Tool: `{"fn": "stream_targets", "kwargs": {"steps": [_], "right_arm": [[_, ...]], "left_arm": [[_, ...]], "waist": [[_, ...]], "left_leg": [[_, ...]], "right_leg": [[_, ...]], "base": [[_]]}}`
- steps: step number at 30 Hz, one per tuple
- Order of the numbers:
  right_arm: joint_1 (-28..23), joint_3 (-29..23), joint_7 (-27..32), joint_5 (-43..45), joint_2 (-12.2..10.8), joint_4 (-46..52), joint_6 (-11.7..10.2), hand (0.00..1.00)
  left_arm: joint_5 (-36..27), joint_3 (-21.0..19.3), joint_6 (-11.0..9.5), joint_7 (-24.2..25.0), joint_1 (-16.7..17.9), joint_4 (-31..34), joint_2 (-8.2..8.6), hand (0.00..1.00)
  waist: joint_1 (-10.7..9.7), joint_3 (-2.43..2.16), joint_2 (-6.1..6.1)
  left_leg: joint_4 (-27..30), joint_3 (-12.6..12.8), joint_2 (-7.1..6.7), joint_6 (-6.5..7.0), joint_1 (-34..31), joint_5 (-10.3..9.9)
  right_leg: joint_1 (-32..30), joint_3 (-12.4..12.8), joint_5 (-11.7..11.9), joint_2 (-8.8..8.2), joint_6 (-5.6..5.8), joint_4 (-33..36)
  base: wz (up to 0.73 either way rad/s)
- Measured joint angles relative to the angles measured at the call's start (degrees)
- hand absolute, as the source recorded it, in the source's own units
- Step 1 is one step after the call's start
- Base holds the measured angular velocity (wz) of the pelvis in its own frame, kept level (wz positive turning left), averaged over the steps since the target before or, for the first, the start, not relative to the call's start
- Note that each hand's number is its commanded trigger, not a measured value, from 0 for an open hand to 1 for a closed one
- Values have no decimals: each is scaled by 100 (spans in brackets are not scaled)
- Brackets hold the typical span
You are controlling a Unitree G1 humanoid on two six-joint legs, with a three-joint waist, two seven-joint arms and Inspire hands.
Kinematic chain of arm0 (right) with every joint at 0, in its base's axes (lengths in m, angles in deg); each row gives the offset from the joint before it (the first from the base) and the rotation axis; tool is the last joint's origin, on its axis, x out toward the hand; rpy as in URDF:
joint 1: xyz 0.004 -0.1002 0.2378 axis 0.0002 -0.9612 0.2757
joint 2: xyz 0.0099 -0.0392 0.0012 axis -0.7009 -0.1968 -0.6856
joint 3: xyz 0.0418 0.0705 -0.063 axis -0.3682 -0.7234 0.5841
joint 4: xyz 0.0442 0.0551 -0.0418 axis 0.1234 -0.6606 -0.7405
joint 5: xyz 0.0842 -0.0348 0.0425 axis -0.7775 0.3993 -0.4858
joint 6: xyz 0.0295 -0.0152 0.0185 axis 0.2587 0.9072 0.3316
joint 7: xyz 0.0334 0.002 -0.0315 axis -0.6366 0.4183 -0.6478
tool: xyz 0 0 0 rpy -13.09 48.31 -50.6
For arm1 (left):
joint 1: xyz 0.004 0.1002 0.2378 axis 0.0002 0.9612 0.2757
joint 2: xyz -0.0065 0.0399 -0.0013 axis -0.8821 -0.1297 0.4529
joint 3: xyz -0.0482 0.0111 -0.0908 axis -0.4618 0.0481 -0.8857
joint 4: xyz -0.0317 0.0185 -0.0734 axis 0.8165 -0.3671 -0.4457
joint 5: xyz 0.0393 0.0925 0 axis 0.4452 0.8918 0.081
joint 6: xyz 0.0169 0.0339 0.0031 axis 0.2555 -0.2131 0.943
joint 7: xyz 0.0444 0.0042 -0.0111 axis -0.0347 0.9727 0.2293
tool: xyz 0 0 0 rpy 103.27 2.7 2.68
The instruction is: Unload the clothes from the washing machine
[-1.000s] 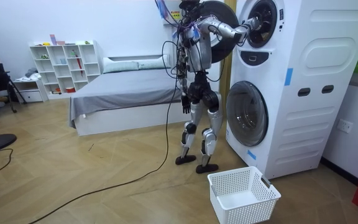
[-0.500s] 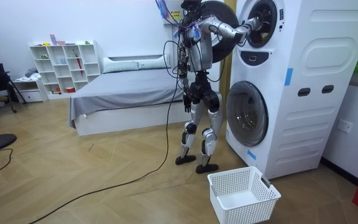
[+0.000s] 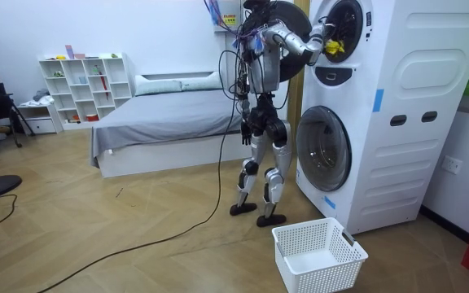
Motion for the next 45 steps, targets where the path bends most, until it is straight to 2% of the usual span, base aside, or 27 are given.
{"fn": "stream_targets", "kwargs": {"steps": [2, 4, 7, 9, 12, 17, 20, 24, 30, 32, 37, 43, 45], "right_arm": [[-127, -100, 9, -292, -1, 220, -106, 100], [-357, -396, 8, -544, -11, 473, -192, 100], [-469, -789, 12, -763, -10, 746, -344, 100], [-520, -1027, 61, -875, -10, 837, -461, 100], [-574, -1219, 190, -1140, -13, 887, -606, 100], [-700, -1382, 373, -1463, -55, 886, -733, 100], [-1072, -1632, 612, -1715, -277, 877, -889, 100], [-1470, -1829, 901, -2024, -446, 805, -1060, 100], [-2230, -2383, 1247, -2233, -465, 658, -1247, 100], [-2491, -2641, 1361, -2213, -495, 580, -1245, 100], [-3037, -3101, 1650, -2181, -876, 388, -1266, 100], [-3562, -3399, 1701, -2016, -1109, 132, -1193, 100], [-3579, -3425, 1796, -1901, -1110, -110, -1151, 100]], "left_arm": [[14, -10, -19, -36, -28, -79, 44, 0], [24, -116, -27, -65, -42, -185, 104, 0], [17, -147, -42, -67, -9, -190, 130, 0], [16, -154, -46, -67, 86, -190, 134, 0], [17, -216, -149, -91, 160, -187, 140, 0], [12, -266, -243, -97, 220, -188, 143, 0], [10, -281, -267, -91, 241, -196, 168, 0], [11, -275, -315, -90, 332, -206, 191, 0], [14, -287, -431, -99, 377, -211, 243, 0], [27, -338, -432, -101, 368, -228, 269, 0], [36, -460, -448, -188, 362, -259, 297, 0], [79, -652, -444, -209, 419, -335, 301, 0], [77, -770, -440, -214, 391, -422, 270, 0]], "waist": [[-123, -6, -7], [-141, -5, 5], [-315, -19, 37], [-402, -50, 95], [-448, -74, 179], [-519, -78, 215], [-516, -80, 210], [-581, -76, 211], [-624, -64, 221], [-635, -64, 220], [-699, -58, 239], [-833, -51, 267], [-990, -19, 221]], "left_leg": [[-5, 49, 14, -15, -6, -11], [-7, 140, 32, -37, -3, -38], [-27, 170, 41, -39, -3, -54], [-32, 250, 41, -40, -1, -55], [-31, 355, 42, -40, -1, -55], [-20, 475, 42, -41, 5, -54], [-17, 549, 42, -41, 19, -54], [-17, 624, 42, -46, 26, -60], [-23, 676, 47, -65, 41, -89], [-28, 700, 52, -65, 29, -90], [-39, 790, 51, -66, 26, -92], [-43, 1220, 56, -73, 1, -108], [-19, 1404, 55, -82, -9, -125]], "right_leg": [[9, 6, 43, 14, 5, -51], [1, 33, 60, 35, 6, -53], [-27, 82, 92, 59, 0, -51], [-62, 162, 110, 77, -3, -34], [-109, 249, 144, 96, -12, -19], [-139, 330, 165, 114, -21, -11], [-147, 387, 183, 129, -18, -6], [-159, 474, 214, 153, -14, -22], [-163, 563, 228, 204, -19, -34], [-188, 598, 228, 212, -20, -27], [-226, 784, 255, 261, -7, -13], [-364, 1172, 388, 373, 1, -7], [-422, 1352, 458, 429, 2, -5]], "base": [[-4], [-8], [-9], [-16], [-21], [-11], [-12], [-10], [-6], [-8], [-11], [-37], [-44]]}}
